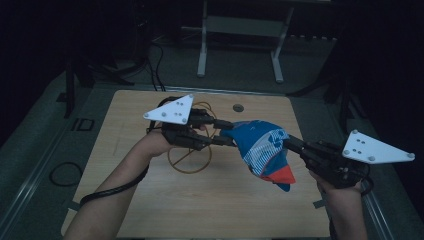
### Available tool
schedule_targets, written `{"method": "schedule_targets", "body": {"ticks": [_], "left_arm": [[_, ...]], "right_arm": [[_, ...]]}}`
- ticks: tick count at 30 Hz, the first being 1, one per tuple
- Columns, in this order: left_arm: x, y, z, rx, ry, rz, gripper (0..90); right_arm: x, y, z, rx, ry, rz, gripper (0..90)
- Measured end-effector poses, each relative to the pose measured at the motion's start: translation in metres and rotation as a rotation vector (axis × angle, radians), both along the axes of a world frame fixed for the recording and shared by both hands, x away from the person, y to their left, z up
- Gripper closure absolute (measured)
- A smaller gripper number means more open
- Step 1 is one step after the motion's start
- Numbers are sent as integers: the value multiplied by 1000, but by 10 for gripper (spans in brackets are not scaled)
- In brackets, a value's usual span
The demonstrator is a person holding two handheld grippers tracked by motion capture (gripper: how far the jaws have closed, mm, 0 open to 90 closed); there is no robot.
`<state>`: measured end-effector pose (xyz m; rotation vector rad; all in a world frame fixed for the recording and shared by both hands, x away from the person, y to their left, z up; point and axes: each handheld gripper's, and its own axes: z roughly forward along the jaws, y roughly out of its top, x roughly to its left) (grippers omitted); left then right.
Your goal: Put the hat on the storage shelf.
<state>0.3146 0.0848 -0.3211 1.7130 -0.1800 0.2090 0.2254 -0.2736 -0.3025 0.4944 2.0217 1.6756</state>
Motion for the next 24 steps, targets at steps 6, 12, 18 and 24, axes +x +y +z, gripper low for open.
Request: {"method": "schedule_targets", "body": {"ticks": [6, 12, 18, 24], "left_arm": [[-11, 37, -3, 2, -2, 144, 382], [-18, 72, -17, 4, 26, 374, 74], [-26, 106, -47, 24, 80, 570, 23], [-42, 130, -79, -1, 46, 728, 23]], "right_arm": [[8, 2, 7, 13, -4, -28, 900], [25, 17, 18, 27, -18, -65, 900], [50, 45, 25, 15, -9, -86, 900], [76, 80, 29, 4, 6, -91, 900]]}}
